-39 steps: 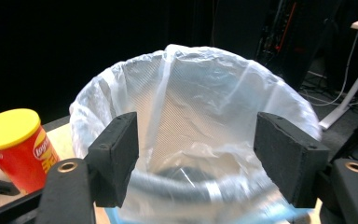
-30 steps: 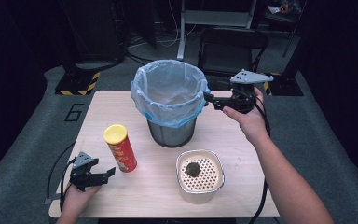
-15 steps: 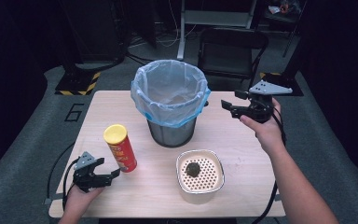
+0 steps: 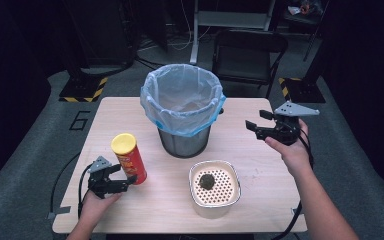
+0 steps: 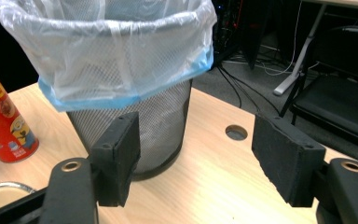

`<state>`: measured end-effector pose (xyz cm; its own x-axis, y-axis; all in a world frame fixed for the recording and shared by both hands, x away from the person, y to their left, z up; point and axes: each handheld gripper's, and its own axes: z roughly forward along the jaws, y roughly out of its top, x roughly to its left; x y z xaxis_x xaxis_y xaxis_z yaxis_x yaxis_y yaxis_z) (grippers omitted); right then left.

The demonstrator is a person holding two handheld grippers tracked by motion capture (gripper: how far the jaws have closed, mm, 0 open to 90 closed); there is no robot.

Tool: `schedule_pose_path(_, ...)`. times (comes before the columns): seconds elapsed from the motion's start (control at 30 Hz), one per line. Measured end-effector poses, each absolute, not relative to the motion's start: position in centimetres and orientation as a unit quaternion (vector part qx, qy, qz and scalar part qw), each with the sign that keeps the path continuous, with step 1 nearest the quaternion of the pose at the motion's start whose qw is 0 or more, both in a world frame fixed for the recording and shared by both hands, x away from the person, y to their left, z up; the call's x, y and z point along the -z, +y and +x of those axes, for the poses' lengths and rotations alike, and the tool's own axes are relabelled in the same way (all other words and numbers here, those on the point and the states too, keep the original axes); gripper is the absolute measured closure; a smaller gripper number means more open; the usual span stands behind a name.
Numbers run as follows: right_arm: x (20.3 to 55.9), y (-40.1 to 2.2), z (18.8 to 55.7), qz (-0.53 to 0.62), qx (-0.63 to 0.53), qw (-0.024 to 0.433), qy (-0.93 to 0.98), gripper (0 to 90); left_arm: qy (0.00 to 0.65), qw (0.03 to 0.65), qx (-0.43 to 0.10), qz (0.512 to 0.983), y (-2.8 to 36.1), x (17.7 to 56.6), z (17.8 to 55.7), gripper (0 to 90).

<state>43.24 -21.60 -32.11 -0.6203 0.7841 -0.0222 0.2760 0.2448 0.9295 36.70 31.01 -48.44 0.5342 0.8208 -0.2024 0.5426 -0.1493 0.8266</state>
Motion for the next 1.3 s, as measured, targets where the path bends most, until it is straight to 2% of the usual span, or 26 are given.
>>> schedule_pose_path(0.27,34.4,-22.3,41.9,0.368,-0.505,0.241,0.742,32.1,0.452,0.455,-0.176,0.746,30.2,48.6,37.5,13.4)
schedule_pose_path(0.9,42.9,-23.5,39.3,0.437,-0.461,0.255,0.730,32.1,0.448,0.470,-0.212,0.731,29.1,49.6,38.2,14.3)
schedule_pose_path(1.1,44.9,-23.8,39.0,0.462,-0.467,0.248,0.712,32.1,0.437,0.460,-0.234,0.737,28.7,49.5,38.2,22.2)
schedule_pose_path(1.3,45.7,-24.3,38.6,0.470,-0.461,0.254,0.709,32.1,0.429,0.450,-0.254,0.741,28.3,49.2,37.9,24.1)
